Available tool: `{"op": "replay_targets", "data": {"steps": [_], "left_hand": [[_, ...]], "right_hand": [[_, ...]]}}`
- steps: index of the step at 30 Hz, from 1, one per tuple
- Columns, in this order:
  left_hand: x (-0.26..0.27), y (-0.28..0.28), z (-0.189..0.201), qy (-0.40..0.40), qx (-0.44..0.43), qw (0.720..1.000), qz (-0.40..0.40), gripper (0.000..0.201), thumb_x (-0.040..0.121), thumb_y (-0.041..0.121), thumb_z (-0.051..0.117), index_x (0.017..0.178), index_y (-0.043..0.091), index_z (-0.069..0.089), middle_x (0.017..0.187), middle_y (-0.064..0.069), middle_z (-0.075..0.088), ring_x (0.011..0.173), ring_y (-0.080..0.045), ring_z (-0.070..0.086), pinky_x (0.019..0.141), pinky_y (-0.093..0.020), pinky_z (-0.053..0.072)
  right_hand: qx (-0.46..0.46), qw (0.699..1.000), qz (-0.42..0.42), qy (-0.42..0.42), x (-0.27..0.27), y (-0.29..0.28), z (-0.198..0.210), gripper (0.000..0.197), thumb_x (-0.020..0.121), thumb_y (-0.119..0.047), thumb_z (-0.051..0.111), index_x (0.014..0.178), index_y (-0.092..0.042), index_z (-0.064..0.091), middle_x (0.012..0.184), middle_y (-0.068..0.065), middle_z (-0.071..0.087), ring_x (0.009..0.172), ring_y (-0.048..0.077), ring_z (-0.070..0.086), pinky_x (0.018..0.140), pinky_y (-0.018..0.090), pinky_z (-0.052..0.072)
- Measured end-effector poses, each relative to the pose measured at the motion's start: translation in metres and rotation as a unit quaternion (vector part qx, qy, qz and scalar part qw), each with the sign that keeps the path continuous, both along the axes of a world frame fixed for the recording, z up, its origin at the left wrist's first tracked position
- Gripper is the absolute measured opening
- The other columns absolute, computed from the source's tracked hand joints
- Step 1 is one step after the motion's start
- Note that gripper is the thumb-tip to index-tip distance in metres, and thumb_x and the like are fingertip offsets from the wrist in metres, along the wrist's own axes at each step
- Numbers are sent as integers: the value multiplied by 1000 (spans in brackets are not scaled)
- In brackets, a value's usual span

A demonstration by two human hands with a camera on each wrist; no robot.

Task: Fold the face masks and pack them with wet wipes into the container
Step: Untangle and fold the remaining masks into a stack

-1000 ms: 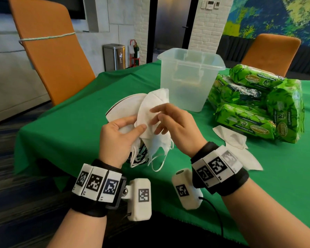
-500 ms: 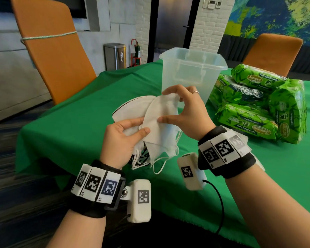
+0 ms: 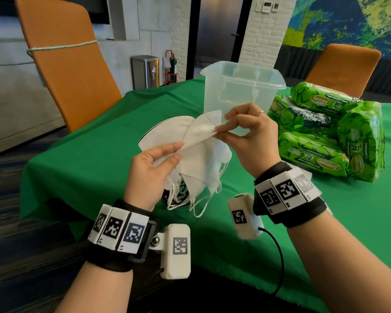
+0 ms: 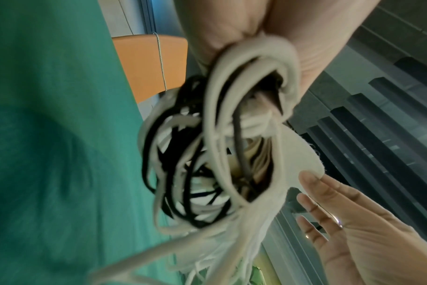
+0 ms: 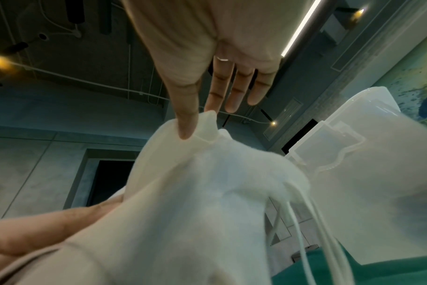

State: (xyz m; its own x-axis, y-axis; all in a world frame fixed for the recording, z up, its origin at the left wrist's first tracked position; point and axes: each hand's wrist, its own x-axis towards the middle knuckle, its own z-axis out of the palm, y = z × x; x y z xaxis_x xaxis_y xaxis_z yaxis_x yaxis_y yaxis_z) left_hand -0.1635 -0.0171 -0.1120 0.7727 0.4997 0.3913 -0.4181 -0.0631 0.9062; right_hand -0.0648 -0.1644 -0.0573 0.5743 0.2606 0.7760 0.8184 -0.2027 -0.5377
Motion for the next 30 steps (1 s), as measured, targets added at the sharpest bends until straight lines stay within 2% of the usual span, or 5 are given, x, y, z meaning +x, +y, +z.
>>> {"op": "replay_targets", "data": {"steps": [7,13,19,23,30], "left_hand": [[1,5,-1,-1,-28,999,22,29,84,-4,60,89,22,71,91,9,72,97,-14,66,91,-28,50],[1,7,1,-22,-23,998,53,31,85,-7,58,91,22,67,79,24,69,86,7,64,79,-10,48],[1,5,3,-27,-17,998,56,30,86,-5,58,90,23,67,80,26,69,87,8,63,78,-9,47],[1,3,2,-29,-17,998,54,30,86,-5,58,90,23,67,80,25,70,87,7,64,80,-11,48],[1,-1,1,-36,-18,998,50,32,85,-7,57,87,24,67,81,22,70,81,8,64,77,-10,48]], "right_hand": [[14,997,65,46,6,-13,0,29,76,-2,63,71,-28,50,77,-16,61,74,-2,57,75,17,44],[-33,976,144,159,5,-27,-5,27,72,-2,47,77,-27,58,71,-22,63,70,-2,52,68,15,40],[-88,953,199,212,-6,-21,-6,24,71,-2,48,67,-21,61,58,-14,62,56,-2,50,57,12,39],[-39,948,192,252,-3,-13,-4,30,81,14,53,69,-13,60,53,-12,60,52,0,49,54,11,39],[48,936,127,325,4,0,-11,20,83,1,61,67,-10,56,55,-4,58,49,7,51,52,17,44]]}}
